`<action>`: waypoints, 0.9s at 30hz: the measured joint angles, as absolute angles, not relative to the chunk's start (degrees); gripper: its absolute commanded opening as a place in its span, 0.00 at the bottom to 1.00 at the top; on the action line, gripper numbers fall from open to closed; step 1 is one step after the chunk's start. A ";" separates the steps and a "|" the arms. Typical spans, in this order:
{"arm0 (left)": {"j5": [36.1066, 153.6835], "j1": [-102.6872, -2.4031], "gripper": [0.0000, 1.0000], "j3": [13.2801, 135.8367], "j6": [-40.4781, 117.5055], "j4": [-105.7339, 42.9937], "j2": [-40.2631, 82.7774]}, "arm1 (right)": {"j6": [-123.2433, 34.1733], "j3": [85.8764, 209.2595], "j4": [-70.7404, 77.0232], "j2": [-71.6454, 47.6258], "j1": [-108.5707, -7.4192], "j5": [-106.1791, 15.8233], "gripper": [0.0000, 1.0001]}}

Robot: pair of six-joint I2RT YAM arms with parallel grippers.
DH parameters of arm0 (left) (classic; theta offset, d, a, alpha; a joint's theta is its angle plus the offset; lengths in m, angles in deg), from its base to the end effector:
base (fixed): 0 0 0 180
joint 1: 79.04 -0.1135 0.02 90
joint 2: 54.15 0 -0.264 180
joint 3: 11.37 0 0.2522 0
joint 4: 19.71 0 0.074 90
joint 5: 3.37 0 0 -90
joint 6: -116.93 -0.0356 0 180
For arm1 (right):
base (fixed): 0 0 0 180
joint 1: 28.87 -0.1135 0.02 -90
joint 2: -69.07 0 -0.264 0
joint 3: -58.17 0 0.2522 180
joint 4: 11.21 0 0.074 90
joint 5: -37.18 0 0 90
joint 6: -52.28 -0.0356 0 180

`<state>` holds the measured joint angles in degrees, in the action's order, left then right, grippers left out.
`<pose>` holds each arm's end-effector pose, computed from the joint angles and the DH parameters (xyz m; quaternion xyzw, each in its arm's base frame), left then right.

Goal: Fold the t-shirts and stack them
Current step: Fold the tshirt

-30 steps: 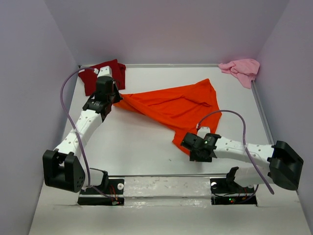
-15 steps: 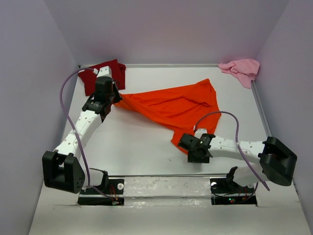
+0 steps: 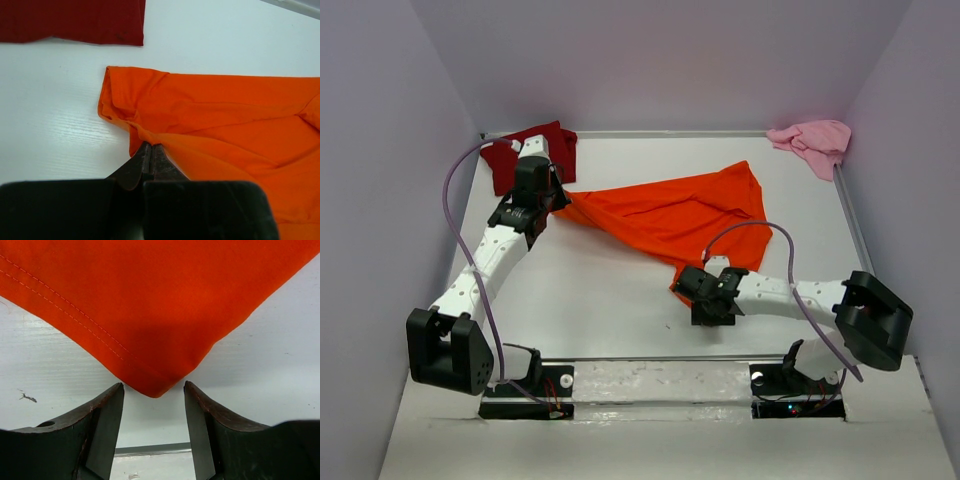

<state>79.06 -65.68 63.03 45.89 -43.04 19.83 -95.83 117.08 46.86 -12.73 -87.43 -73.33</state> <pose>0.2930 -0.0648 0.3266 -0.0771 0.8289 -0.1006 0.5449 0.1314 0.1911 0.1707 0.0102 0.9810 -0.0272 0.1918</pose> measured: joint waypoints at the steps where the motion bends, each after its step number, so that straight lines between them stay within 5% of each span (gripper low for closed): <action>1: 79.08 -65.68 0.00 63.03 45.89 -43.04 19.83 | -95.74 117.08 46.47 -13.10 -87.43 -73.27 0.57; 6: 79.13 -65.68 0.00 63.03 45.89 -42.99 19.83 | -95.37 116.55 44.65 -14.08 -87.43 -72.74 0.42; 13: 79.13 -65.68 0.00 63.03 45.89 -42.84 19.83 | -95.13 115.59 42.47 -13.84 -87.43 -72.39 0.00; 27: 79.34 -65.53 0.00 61.00 46.81 -43.54 16.72 | -95.91 114.11 47.91 -0.07 -87.43 -72.09 0.00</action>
